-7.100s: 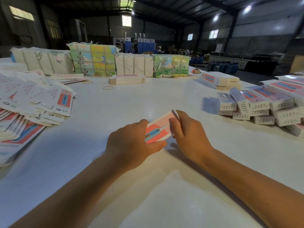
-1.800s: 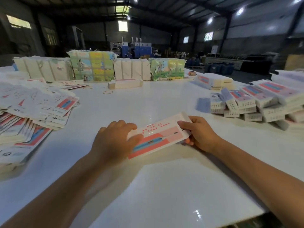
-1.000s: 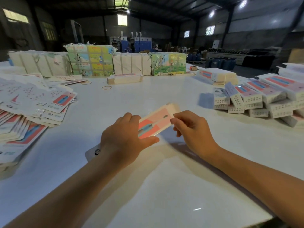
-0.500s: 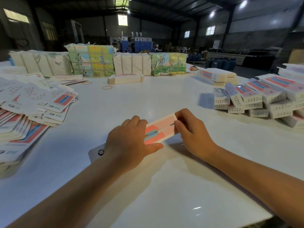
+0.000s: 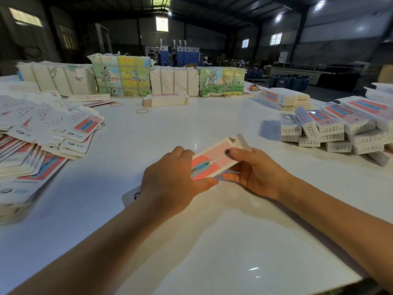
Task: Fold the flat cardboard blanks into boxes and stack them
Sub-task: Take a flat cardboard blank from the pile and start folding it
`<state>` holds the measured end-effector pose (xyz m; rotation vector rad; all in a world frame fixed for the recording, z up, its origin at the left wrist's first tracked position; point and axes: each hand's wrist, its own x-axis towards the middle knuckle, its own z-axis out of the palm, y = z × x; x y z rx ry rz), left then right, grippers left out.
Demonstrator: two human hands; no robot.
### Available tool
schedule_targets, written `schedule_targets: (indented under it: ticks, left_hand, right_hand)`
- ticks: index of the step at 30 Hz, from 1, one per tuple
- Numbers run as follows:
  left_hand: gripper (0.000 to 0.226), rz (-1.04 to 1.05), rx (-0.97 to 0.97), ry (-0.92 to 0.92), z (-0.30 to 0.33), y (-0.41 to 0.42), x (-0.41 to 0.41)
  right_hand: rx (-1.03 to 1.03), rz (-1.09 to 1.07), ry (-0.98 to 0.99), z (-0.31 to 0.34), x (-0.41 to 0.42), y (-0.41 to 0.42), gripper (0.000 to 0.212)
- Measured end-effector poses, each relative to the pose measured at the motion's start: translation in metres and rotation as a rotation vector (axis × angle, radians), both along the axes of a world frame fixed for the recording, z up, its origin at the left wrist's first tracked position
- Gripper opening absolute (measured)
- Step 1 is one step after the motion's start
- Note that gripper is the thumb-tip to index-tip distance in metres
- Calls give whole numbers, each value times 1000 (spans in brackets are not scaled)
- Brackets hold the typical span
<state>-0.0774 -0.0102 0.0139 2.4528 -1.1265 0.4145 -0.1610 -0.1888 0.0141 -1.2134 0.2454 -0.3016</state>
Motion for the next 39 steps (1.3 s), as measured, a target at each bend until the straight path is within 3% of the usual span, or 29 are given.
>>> schedule_targets:
  ticks: [1, 3, 5, 7, 9, 11, 13, 19, 26, 30, 34, 37, 39]
  left_hand:
    - [69, 0, 10, -1, 0, -1, 0]
    - [64, 3, 18, -5, -1, -1, -1]
    - [64, 7, 19, -22, -3, -2, -1]
    - [63, 6, 16, -37, -4, -3, -2]
    - [61, 5, 10, -39, -3, -2, -1]
    - [61, -2, -8, -50, -3, 0, -1]
    - [62, -12, -36, -67, -2, 1, 0]
    - [68, -27, -89, -142, -2, 3, -1]
    - [71, -68, -55, -242, -3, 6, 0]
    - [65, -117, -49, -306, -1, 4, -3]
    - [59, -122, -83, -320, -2, 3, -3]
    - [55, -84, -48, -369, -2, 2, -3]
    - [54, -72, -39, -382, -4, 2, -2]
  right_hand:
    - [-76, -19, -1, 0, 0, 2, 27]
    - [-552, -168, -37, -6, -2, 8, 7]
    - [-1153, -324, -29, -12, -3, 12, 19]
    - [-1398, -362, -37, -14, -5, 14, 23]
    - [-1269, -314, -61, -13, -4, 17, 25]
    - [-853, -262, -119, -9, -4, 19, 30]
    - [-611, -227, -143, -3, -4, 18, 36]
    - [-375, -193, -168, 2, -5, 9, 37]
    - [-464, -215, -148, 1, -5, 7, 46]
    - [-914, -346, -191, -6, -11, 9, 35]
    - [-1217, -310, -145, -8, -16, 21, 68]
    - [-1206, -197, -25, -16, -13, 29, 78]
    - [-1162, -123, -49, -20, -14, 30, 85]
